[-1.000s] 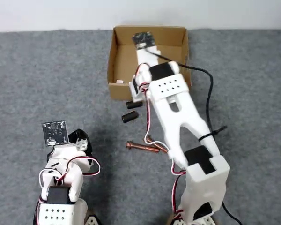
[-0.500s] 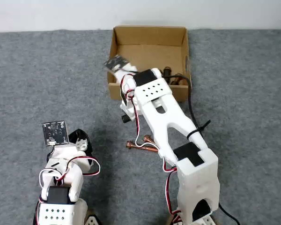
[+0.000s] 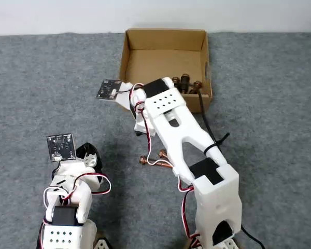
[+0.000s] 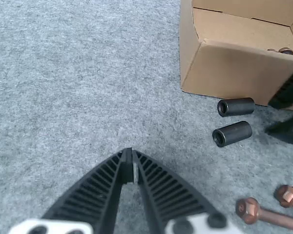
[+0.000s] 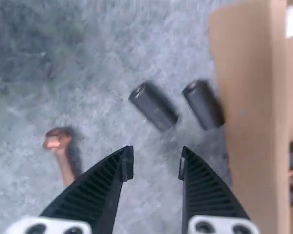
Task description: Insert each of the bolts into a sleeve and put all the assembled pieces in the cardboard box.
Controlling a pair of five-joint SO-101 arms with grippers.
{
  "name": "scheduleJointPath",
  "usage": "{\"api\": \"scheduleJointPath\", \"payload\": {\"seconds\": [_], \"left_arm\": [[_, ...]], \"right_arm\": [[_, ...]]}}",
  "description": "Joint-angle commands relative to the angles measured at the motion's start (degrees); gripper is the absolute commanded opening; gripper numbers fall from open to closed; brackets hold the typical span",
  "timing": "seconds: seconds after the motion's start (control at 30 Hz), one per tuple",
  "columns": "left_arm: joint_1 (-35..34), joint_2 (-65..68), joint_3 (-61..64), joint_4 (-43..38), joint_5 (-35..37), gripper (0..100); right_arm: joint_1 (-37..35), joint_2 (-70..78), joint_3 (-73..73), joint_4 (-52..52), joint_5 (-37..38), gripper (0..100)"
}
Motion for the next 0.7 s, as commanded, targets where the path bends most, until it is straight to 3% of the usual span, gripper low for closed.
{"api": "scheduleJointPath", "payload": {"seconds": [0.0,0.17,0.33,0.67], "left_arm": [[-0.5,-0.2,-0.3,-1.5,0.4,1],[-0.5,-0.2,-0.3,-1.5,0.4,1],[-0.5,-0.2,-0.3,-1.6,0.4,1],[-0.5,-0.2,-0.3,-2.4,0.4,1]], "right_arm": [[-1.2,1.0,-2.9,-2.9,3.1,14.4],[-1.5,4.8,-3.1,-3.6,4.1,15.1],[-1.6,7.3,-3.1,-3.6,4.1,24.9],[-3.2,9.5,-3.0,-10.4,7.4,24.8]]}}
